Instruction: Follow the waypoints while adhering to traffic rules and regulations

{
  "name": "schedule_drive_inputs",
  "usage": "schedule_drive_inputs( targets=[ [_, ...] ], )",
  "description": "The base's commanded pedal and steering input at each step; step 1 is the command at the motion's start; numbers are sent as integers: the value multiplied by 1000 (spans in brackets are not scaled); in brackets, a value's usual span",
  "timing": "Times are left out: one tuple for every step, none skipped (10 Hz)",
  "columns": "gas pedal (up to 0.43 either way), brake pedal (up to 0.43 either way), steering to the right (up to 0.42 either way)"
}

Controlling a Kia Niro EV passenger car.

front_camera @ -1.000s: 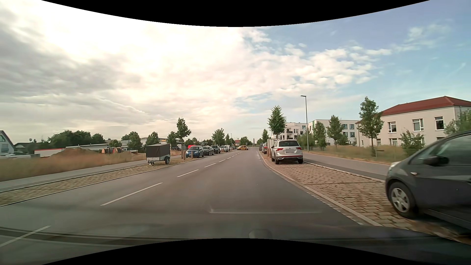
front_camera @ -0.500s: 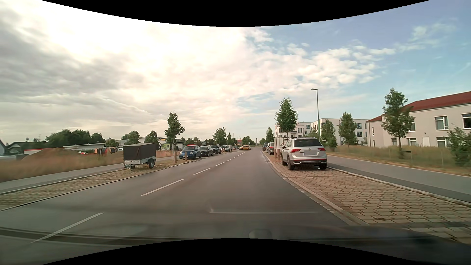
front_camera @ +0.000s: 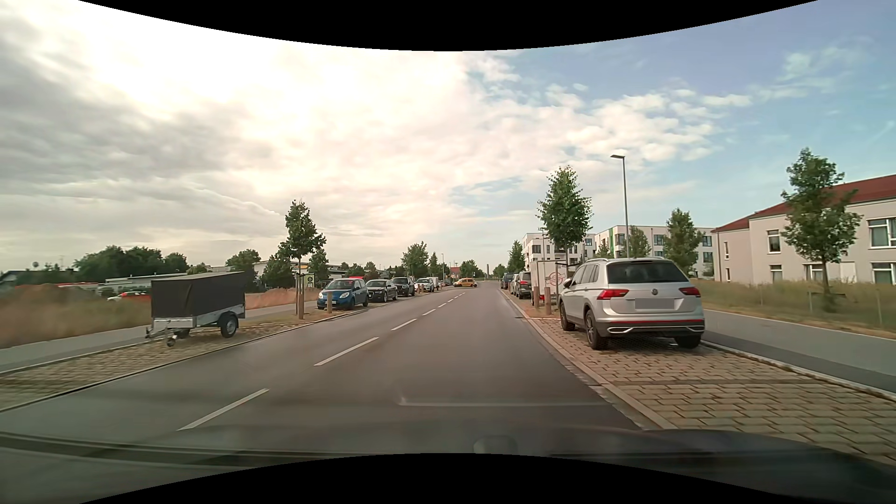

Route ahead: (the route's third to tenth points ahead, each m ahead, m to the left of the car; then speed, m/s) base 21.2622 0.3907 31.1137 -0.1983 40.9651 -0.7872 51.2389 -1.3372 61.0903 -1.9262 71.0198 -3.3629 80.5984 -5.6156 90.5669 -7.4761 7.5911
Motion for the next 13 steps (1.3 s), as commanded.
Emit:
schedule_drive_inputs(
  targets=[
    [98,0,0],
    [98,0,0],
    [98,0,0],
    [98,0,1],
    [98,0,2],
    [110,0,3],
    [110,0,8],
    [110,0,14],
    [110,0,19],
    [110,0,21],
    [110,0,21],
    [110,0,21],
    [110,0,21]
  ],
)
